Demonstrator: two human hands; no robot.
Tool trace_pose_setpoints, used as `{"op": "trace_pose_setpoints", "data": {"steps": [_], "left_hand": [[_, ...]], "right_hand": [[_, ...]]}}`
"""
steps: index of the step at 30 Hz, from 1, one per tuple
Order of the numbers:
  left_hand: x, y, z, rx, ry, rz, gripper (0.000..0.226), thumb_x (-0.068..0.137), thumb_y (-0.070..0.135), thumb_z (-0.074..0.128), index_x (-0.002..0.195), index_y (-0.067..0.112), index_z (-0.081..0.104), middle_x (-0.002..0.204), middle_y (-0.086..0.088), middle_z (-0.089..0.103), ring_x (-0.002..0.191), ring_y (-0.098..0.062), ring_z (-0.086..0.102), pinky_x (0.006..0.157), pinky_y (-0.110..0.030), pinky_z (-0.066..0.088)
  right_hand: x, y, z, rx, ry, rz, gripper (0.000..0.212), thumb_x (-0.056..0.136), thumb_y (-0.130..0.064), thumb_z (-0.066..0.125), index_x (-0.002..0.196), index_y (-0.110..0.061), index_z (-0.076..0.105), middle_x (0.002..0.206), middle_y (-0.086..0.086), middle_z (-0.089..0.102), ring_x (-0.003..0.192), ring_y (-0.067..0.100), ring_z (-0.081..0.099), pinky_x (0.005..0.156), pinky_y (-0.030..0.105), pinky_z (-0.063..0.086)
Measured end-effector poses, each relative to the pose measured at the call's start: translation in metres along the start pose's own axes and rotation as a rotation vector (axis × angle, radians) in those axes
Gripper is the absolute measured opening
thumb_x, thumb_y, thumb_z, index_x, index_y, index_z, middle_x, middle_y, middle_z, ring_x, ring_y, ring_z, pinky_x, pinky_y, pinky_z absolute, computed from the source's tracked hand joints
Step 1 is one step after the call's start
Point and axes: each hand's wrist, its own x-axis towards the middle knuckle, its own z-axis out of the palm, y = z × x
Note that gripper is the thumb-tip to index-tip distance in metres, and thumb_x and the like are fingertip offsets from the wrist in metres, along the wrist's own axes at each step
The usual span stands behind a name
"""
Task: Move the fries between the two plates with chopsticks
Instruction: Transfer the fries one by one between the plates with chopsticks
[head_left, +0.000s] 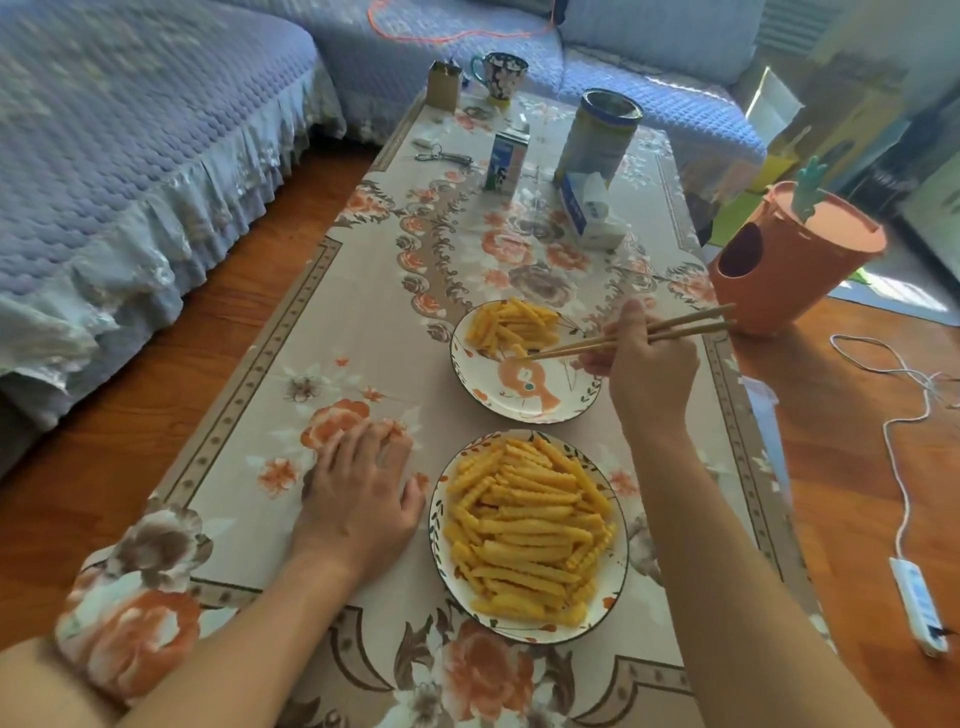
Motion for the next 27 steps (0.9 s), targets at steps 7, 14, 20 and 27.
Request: {"op": "trace_pose_setpoints", "data": {"steps": [7,14,20,27], "left_hand": [[-0.003,0.005,-0.003,-0.005,0.032,0.002,0.045,0.092,0.043,0.039,0.128,0.021,0.055,0.141,-0.008,0.051,0.137,-0.029,0.04,0.117,-0.052,0.032],[-0.004,0.008,-0.004,-0.019,0.045,-0.003,0.046,0.09,0.043,0.039,0.125,0.019,0.058,0.139,-0.01,0.053,0.133,-0.032,0.043,0.115,-0.054,0.033],[-0.005,0.009,-0.005,-0.024,0.055,-0.002,0.047,0.09,0.043,0.039,0.125,0.018,0.059,0.139,-0.01,0.053,0.134,-0.032,0.042,0.116,-0.053,0.032],[-0.004,0.007,-0.002,-0.023,0.051,0.009,0.048,0.09,0.044,0.041,0.126,0.017,0.059,0.139,-0.01,0.053,0.133,-0.033,0.043,0.115,-0.054,0.033]], "right_hand": [[-0.032,-0.024,-0.117,-0.007,-0.208,0.009,0.04,0.106,-0.022,0.055,0.082,0.008,0.067,0.059,0.026,0.064,0.049,0.03,0.068,0.052,0.037,0.062],[-0.056,-0.014,-0.164,-0.143,-0.462,0.094,0.038,0.105,-0.013,0.053,0.074,0.005,0.064,0.051,0.013,0.064,0.041,0.025,0.061,0.044,0.03,0.053],[-0.058,0.004,-0.158,-0.21,-0.504,0.098,0.034,0.102,-0.016,0.059,0.076,0.004,0.068,0.059,0.025,0.064,0.047,0.028,0.065,0.048,0.033,0.056],[-0.037,0.002,-0.155,-0.043,-0.295,0.042,0.037,0.105,-0.017,0.056,0.084,0.013,0.064,0.058,0.022,0.061,0.045,0.031,0.062,0.046,0.035,0.055]]}}
